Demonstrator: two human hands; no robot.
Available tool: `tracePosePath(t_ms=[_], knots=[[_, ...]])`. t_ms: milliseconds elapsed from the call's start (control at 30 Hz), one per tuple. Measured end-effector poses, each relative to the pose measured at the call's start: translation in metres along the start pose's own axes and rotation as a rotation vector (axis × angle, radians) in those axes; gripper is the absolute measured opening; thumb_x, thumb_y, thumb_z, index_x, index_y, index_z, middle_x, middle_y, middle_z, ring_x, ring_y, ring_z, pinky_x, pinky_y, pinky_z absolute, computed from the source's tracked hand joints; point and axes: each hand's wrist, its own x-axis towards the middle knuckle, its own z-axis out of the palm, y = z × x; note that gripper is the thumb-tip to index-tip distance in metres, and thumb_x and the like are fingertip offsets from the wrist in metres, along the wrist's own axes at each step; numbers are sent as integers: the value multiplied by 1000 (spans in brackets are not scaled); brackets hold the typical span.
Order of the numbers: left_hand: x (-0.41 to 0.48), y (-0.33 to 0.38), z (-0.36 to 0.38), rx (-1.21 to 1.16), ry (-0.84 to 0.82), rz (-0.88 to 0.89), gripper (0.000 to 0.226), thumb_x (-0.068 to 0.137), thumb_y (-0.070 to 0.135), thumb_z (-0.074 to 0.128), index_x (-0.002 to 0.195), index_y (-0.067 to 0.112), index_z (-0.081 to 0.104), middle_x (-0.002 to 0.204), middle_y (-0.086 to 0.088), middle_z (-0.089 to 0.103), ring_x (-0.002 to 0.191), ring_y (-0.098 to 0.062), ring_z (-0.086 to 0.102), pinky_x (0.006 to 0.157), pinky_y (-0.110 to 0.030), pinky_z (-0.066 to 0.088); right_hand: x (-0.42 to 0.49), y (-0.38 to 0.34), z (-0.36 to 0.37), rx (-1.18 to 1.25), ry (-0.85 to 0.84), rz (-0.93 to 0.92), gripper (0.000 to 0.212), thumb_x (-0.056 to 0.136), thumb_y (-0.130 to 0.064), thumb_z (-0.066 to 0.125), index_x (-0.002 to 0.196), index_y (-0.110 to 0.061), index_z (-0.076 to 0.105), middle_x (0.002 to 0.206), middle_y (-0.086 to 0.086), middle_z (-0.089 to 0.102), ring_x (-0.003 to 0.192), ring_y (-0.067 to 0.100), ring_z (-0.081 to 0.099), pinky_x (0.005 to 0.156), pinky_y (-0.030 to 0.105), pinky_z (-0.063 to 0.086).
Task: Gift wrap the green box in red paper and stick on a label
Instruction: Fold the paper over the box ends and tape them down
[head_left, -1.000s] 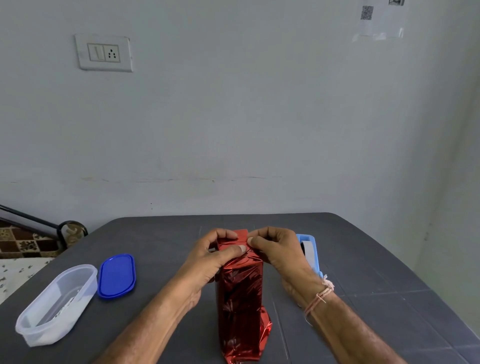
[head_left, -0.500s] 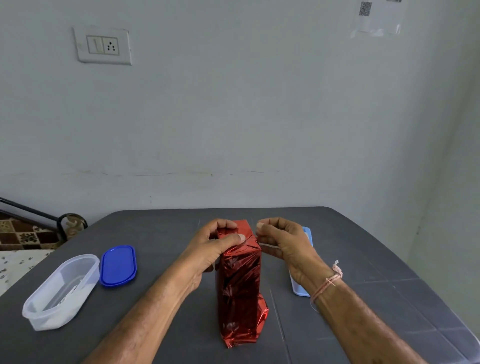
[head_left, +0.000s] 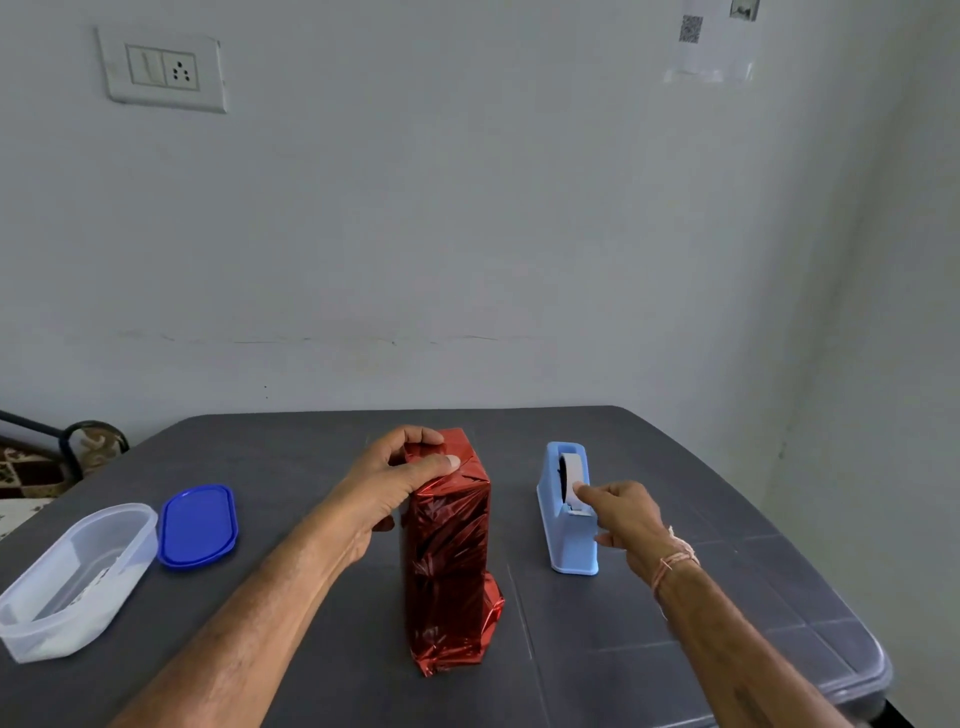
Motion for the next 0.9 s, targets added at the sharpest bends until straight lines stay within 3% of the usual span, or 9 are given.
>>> tracePosePath(t_ms=[67,167,233,367,500,600,733,900], knots=[[0,0,0,-7,-7,-3,27,82,34,83,106,35,71,122,2,65,104,-16,60,78,-35,43,4,6,1,17,-8,44,39,92,-33,74,96,6,70,104,19,68,80,22,64,54,27,56],[0,0,0,-15,-10,-6,28,82,32,83,108,32,70,121,1,65,101,-14,60,76,-34,43,8,8,0,78,-49,127,34,92,-30,76,93,1,64,112,21,62,89,28,64,69,36,62],[-1,0,0,-14,-9,-4,29,82,32,83,108,32,70,121,1,65,101,-15,60,76,-34,43,10,6,-2,108,-95,183,36,92,-25,76,108,4,61,119,21,59,100,34,65,77,43,63],[0,-1,0,-15,-8,-9,29,82,34,83,107,34,70,121,0,65,104,-16,60,77,-35,43,11,-4,-7,190,-173,258,35,94,-10,72,121,7,57,125,22,53,95,39,63,70,48,61],[-1,-1,1,-30,-6,-12,29,81,34,84,107,34,70,119,1,65,103,-16,60,81,-38,44,12,-11,-4,248,-179,270,42,94,-6,71,130,7,53,123,19,48,114,48,57,74,60,59],[-1,-2,1,-33,5,-15,30,82,32,83,108,32,71,118,0,66,99,-14,62,78,-35,46,9,-11,4,282,-147,262,29,94,-5,70,116,4,54,117,18,49,112,47,55,83,67,57],[0,-3,0,-47,6,-10,30,82,30,83,109,30,71,118,-1,67,96,-13,63,75,-33,48,3,-8,9,295,-80,235,19,92,-2,69,93,3,51,89,12,52,106,47,61,83,65,58],[-1,-2,0,-54,0,-7,30,82,29,83,110,30,71,117,-1,67,95,-13,63,75,-33,49,1,0,10,324,-58,210,23,91,-8,72,104,4,58,91,14,59,96,41,67,80,61,61]])
